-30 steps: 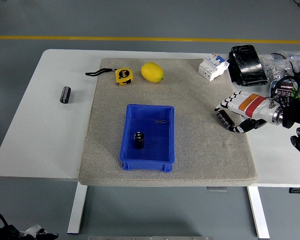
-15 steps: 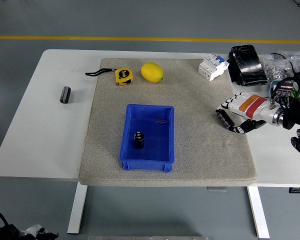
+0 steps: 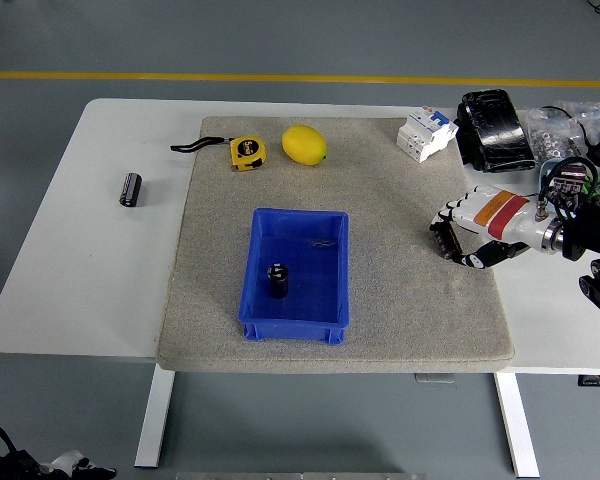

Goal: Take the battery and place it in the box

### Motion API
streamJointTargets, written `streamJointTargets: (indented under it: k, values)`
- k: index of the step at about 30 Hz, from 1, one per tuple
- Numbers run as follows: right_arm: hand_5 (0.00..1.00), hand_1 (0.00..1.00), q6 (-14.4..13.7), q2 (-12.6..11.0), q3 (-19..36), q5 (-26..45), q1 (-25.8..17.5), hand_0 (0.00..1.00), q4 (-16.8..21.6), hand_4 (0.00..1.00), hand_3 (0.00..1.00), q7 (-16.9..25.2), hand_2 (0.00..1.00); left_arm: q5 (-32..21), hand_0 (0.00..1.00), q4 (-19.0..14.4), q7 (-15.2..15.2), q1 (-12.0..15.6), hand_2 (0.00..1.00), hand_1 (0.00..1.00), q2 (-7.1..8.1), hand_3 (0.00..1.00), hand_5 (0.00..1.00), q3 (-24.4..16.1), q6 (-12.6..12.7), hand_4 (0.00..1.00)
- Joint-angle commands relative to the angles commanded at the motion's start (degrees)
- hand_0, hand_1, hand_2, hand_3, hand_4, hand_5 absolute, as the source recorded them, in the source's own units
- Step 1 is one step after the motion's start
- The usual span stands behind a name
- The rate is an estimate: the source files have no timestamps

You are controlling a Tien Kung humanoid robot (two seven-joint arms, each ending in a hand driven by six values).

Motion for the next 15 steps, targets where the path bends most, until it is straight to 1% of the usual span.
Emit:
streamJointTargets:
  k: [4, 8, 9, 11, 13, 15]
  values:
    - [0.114, 0.526, -0.2, -0.8, 0.5, 0.1, 0.1, 0.471, 0.8, 0.57, 0.538, 0.4, 0.564, 0.5, 0.757, 0.0, 0.1, 0.4, 0.77, 0.74, 0.05, 0.569, 0.53, -0.4, -0.1, 0.605]
    - [0.114, 0.526, -0.1, -1.7, 2.1, -0.2, 0.2, 0.471, 1.9, 0.57, 0.538, 0.6, 0.564, 1.1, 0.757, 0.1, 0.1, 0.7, 0.77, 0.74, 0.1, 0.569, 0.53, -0.8, -0.3, 0.605]
    - [0.106, 0.519, 0.0, -2.2, 3.0, -0.5, 0.3, 0.466, 2.7, 0.553, 0.535, 0.7, 0.556, 1.3, 0.756, 0.1, 0.1, 0.9, 0.769, 0.738, 0.13, 0.57, 0.532, -0.9, -0.3, 0.606]
    - [0.106, 0.519, 0.1, -2.6, 4.0, -0.8, 0.4, 0.466, 3.6, 0.553, 0.535, 0.7, 0.556, 1.5, 0.756, 0.1, 0.1, 1.0, 0.769, 0.738, 0.17, 0.57, 0.532, -1.0, -0.3, 0.606]
    - [0.106, 0.519, 0.4, -3.2, 5.7, -1.2, 0.4, 0.466, 5.5, 0.553, 0.535, 0.8, 0.556, 1.8, 0.756, 0.1, 0.2, 1.2, 0.769, 0.738, 0.21, 0.57, 0.532, -1.2, -0.4, 0.606]
    - [0.107, 0.517, 0.8, -3.9, 7.7, -1.2, 0.4, 0.467, 8.4, 0.544, 0.536, 0.8, 0.557, 1.9, 0.754, 0.2, 0.2, 1.3, 0.769, 0.737, 0.25, 0.569, 0.532, -1.3, -0.4, 0.607]
